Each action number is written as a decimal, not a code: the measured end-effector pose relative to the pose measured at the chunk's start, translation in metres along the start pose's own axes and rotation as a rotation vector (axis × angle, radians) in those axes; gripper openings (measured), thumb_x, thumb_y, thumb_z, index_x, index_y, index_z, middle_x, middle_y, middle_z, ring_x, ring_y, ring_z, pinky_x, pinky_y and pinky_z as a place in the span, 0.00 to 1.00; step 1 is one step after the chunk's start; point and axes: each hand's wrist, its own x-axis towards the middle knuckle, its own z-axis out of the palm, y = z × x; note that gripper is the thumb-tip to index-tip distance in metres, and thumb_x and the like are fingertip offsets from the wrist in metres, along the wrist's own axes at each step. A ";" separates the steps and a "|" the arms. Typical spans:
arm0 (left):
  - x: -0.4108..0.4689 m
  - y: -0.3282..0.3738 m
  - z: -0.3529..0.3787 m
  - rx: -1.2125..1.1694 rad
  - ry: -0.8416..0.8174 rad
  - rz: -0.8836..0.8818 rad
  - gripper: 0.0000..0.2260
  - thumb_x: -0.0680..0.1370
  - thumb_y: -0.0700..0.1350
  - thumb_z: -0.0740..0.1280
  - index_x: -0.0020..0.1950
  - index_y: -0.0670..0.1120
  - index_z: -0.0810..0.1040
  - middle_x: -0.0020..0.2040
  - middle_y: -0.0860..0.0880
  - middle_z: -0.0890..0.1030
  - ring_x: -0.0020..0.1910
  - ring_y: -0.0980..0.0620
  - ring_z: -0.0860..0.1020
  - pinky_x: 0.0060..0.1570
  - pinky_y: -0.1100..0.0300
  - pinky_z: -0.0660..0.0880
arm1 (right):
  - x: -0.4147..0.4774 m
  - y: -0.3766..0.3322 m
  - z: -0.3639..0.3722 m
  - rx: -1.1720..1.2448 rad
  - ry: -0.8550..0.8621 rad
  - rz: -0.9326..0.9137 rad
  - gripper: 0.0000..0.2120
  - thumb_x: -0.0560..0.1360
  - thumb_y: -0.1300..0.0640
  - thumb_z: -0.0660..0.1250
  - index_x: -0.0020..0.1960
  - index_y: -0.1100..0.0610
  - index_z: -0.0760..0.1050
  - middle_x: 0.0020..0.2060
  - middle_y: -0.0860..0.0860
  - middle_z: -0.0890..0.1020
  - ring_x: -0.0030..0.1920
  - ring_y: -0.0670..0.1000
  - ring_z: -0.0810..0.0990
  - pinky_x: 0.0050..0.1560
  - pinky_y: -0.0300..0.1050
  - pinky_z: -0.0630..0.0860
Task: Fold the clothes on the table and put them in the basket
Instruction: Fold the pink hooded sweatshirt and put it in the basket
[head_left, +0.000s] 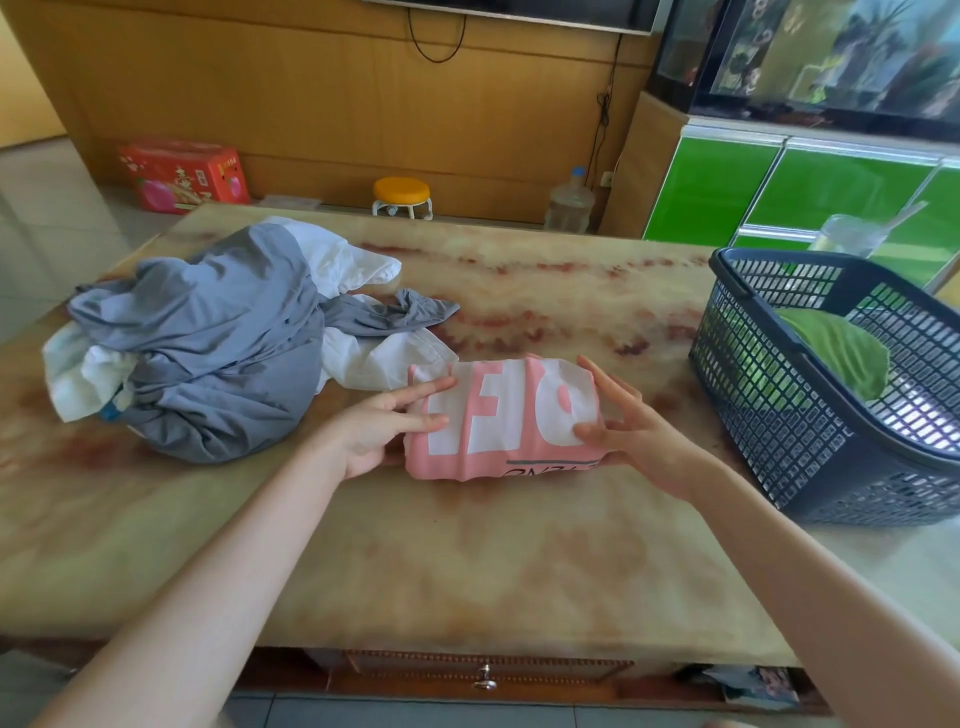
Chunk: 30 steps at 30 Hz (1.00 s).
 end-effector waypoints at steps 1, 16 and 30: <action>-0.001 0.001 0.001 0.001 0.006 0.001 0.23 0.72 0.38 0.71 0.62 0.59 0.77 0.72 0.53 0.63 0.72 0.54 0.57 0.74 0.49 0.49 | 0.000 -0.002 0.000 -0.026 0.001 0.004 0.38 0.67 0.58 0.75 0.68 0.30 0.64 0.73 0.39 0.52 0.56 0.48 0.81 0.50 0.53 0.80; 0.008 0.000 0.011 -0.146 0.128 0.021 0.22 0.73 0.28 0.66 0.57 0.53 0.80 0.64 0.53 0.73 0.55 0.59 0.72 0.52 0.63 0.70 | 0.016 -0.017 0.009 -0.211 0.181 0.061 0.15 0.80 0.60 0.59 0.54 0.39 0.74 0.58 0.51 0.63 0.44 0.46 0.73 0.41 0.47 0.79; 0.004 0.010 0.008 -0.052 0.069 -0.057 0.22 0.75 0.33 0.67 0.63 0.56 0.76 0.56 0.57 0.76 0.52 0.59 0.74 0.51 0.61 0.70 | 0.009 -0.024 -0.007 0.121 -0.202 0.269 0.27 0.70 0.61 0.70 0.66 0.41 0.73 0.59 0.45 0.77 0.53 0.48 0.80 0.53 0.52 0.78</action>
